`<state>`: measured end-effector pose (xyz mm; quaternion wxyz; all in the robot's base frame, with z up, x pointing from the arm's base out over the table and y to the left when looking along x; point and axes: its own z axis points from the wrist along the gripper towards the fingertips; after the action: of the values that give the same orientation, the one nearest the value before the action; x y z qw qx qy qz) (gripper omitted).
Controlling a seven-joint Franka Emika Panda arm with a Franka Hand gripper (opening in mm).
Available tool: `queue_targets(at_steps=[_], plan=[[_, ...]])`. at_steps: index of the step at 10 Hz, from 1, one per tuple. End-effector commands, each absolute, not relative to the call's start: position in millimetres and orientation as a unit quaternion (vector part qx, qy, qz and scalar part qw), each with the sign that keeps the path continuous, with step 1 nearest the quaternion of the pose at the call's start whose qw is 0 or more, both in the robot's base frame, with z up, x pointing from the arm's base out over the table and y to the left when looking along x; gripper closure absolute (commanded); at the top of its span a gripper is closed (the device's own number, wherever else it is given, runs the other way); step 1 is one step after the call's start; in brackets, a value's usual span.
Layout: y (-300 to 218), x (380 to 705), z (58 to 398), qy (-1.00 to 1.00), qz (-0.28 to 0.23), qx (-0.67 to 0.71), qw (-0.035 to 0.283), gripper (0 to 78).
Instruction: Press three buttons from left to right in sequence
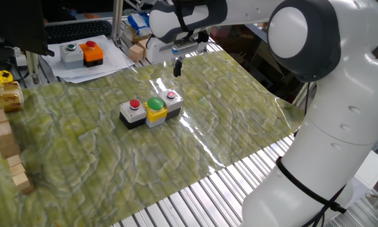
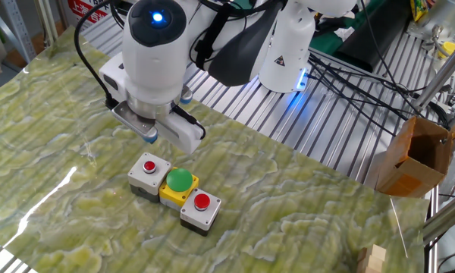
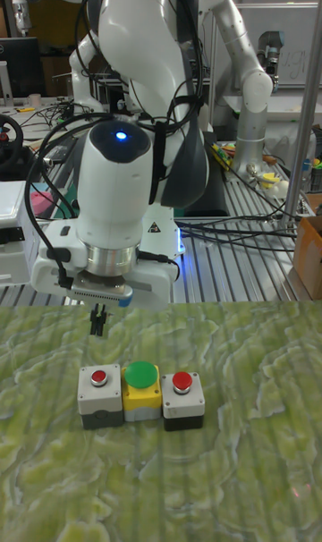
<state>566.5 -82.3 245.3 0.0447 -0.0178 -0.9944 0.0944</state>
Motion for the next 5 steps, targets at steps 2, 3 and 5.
queue_targets(at_steps=[2,3,5], plan=[[-41.2,564.1,194.5,-0.996,0.027,-0.076,0.039,76.2],[-38.9,561.9,195.4,-0.996,0.022,-0.080,0.041,76.2],[-34.8,559.3,194.3,-0.995,0.014,-0.088,0.042,76.2]])
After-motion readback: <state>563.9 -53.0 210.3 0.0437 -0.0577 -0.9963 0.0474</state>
